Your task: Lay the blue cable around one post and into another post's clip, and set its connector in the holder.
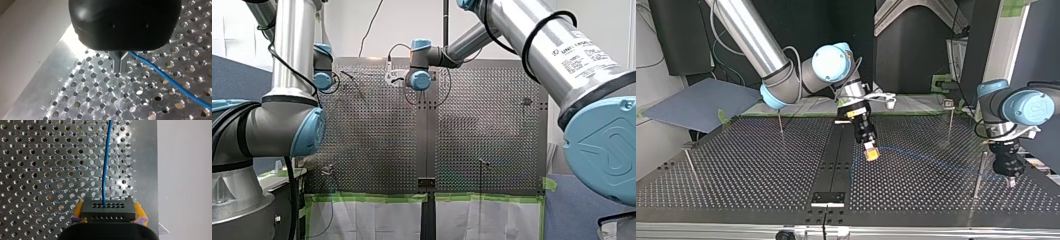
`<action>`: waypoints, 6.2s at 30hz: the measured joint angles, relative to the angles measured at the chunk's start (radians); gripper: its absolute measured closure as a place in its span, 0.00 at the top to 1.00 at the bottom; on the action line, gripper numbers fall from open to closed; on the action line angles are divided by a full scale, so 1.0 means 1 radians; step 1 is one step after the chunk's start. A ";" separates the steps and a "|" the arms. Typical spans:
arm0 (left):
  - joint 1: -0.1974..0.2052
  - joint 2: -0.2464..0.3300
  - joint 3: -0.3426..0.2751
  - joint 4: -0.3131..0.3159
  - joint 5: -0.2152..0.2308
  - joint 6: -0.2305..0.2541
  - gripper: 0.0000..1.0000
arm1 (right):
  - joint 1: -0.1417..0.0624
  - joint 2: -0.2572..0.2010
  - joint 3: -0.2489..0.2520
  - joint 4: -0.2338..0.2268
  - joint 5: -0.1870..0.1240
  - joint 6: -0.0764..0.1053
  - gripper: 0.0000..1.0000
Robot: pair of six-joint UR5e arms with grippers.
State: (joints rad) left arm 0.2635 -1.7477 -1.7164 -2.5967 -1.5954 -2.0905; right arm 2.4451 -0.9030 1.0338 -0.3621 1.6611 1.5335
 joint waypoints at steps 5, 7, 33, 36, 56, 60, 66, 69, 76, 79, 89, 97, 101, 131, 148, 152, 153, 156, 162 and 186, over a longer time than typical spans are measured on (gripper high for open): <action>-0.003 0.000 0.000 -0.002 0.001 -0.001 0.00 | 0.000 0.001 0.000 0.004 0.000 0.000 0.00; -0.006 0.000 0.000 -0.003 0.001 -0.002 0.00 | 0.000 0.001 0.000 0.006 0.001 0.000 0.00; -0.051 -0.017 -0.063 -0.002 -0.040 -0.002 0.00 | 0.003 0.062 0.003 0.090 0.046 0.024 0.00; -0.062 -0.030 -0.067 -0.005 -0.043 0.000 0.00 | 0.004 0.066 0.005 0.094 0.052 0.023 0.00; -0.100 -0.037 -0.083 -0.006 -0.098 -0.008 1.00 | 0.002 0.070 0.016 0.098 0.060 0.023 0.00; -0.104 -0.037 -0.083 -0.008 -0.119 -0.008 1.00 | 0.000 0.071 0.032 0.091 0.062 0.023 0.00; -0.105 -0.037 -0.083 -0.008 -0.142 -0.008 1.00 | -0.003 0.071 0.074 0.067 0.064 0.024 0.00; -0.105 -0.038 -0.083 -0.008 -0.146 -0.008 1.00 | -0.004 0.071 0.098 0.053 0.067 0.024 0.00; -0.107 -0.039 -0.088 -0.005 -0.148 -0.008 1.00 | -0.017 0.071 0.159 0.004 0.074 0.030 0.00; -0.109 -0.049 -0.093 -0.001 -0.144 -0.008 1.00 | -0.028 0.071 0.185 -0.020 0.077 0.033 0.00; -0.115 -0.073 -0.096 0.002 -0.128 -0.013 1.00 | -0.067 0.071 0.274 -0.089 0.096 0.038 0.00; -0.115 -0.074 -0.096 0.002 -0.127 -0.014 1.00 | -0.105 0.071 0.344 -0.157 0.113 0.044 0.00; -0.115 -0.075 -0.096 0.001 -0.126 -0.014 1.00 | -0.121 0.070 0.375 -0.189 0.124 0.049 0.00; -0.115 -0.075 -0.096 0.003 -0.123 -0.014 1.00 | -0.238 0.070 0.626 -0.440 0.286 0.079 0.00; -0.118 -0.075 -0.094 -0.001 -0.119 -0.011 1.00 | -0.266 0.072 0.773 -0.587 0.340 0.093 0.00; -0.121 -0.075 -0.093 -0.002 -0.119 -0.011 1.00 | -0.267 0.072 0.808 -0.622 0.362 0.093 0.00; -0.122 -0.075 -0.093 -0.002 -0.119 -0.011 1.00 | -0.267 0.072 0.820 -0.634 0.367 0.094 0.00; -0.125 -0.075 -0.093 -0.004 -0.119 -0.011 1.00 | -0.269 0.073 0.850 -0.664 0.376 0.094 0.00; -0.130 -0.075 -0.093 -0.005 -0.119 -0.014 1.00 | -0.270 0.075 0.906 -0.719 0.387 0.096 0.00; -0.130 -0.075 -0.093 -0.002 -0.119 -0.014 1.00 | -0.407 0.194 1.127 -0.941 0.389 0.170 0.00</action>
State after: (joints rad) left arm 0.1337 -1.8228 -1.8093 -2.5988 -1.7141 -2.1046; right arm 2.0385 -0.7089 2.1606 -1.3027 2.0499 1.7033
